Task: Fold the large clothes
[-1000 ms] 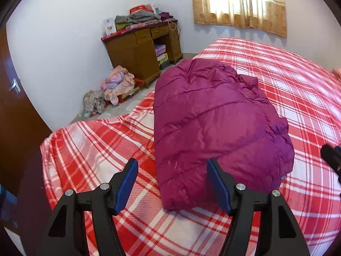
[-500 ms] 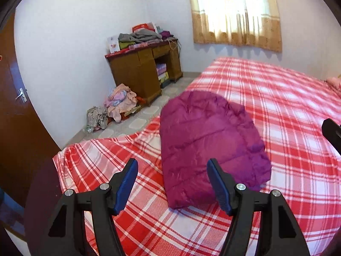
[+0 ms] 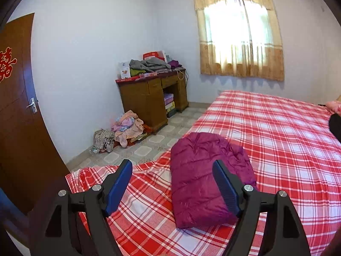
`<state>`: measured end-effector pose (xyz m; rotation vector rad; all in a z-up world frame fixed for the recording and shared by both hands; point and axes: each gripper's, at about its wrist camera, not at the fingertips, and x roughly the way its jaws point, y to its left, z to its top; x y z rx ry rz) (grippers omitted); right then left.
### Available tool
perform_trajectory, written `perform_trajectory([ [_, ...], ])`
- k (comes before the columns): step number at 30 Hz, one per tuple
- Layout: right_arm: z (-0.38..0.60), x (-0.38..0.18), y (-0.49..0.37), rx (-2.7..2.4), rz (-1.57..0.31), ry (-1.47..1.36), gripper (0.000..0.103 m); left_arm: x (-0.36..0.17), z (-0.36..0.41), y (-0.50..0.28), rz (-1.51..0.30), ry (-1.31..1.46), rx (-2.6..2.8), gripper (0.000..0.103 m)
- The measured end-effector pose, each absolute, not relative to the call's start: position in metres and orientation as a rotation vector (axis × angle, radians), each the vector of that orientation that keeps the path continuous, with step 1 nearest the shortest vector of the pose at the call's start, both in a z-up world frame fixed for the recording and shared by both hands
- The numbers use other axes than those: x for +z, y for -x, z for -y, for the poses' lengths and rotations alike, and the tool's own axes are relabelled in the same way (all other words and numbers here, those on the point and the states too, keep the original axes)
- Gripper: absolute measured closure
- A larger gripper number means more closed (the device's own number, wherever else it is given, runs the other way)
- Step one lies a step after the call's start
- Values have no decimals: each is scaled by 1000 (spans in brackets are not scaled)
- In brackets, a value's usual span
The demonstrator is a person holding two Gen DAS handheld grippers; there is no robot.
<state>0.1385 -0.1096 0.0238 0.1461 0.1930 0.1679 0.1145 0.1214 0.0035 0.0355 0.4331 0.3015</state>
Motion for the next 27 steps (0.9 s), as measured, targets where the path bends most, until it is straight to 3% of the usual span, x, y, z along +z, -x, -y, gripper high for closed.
perform_trajectory([
  [7, 108, 26, -130, 142, -145, -133, 2, 14, -123, -104, -370, -8, 310, 14],
  [27, 109, 21, -135, 145, -184, -145, 2, 15, -123, -103, -355, -13, 329, 13],
])
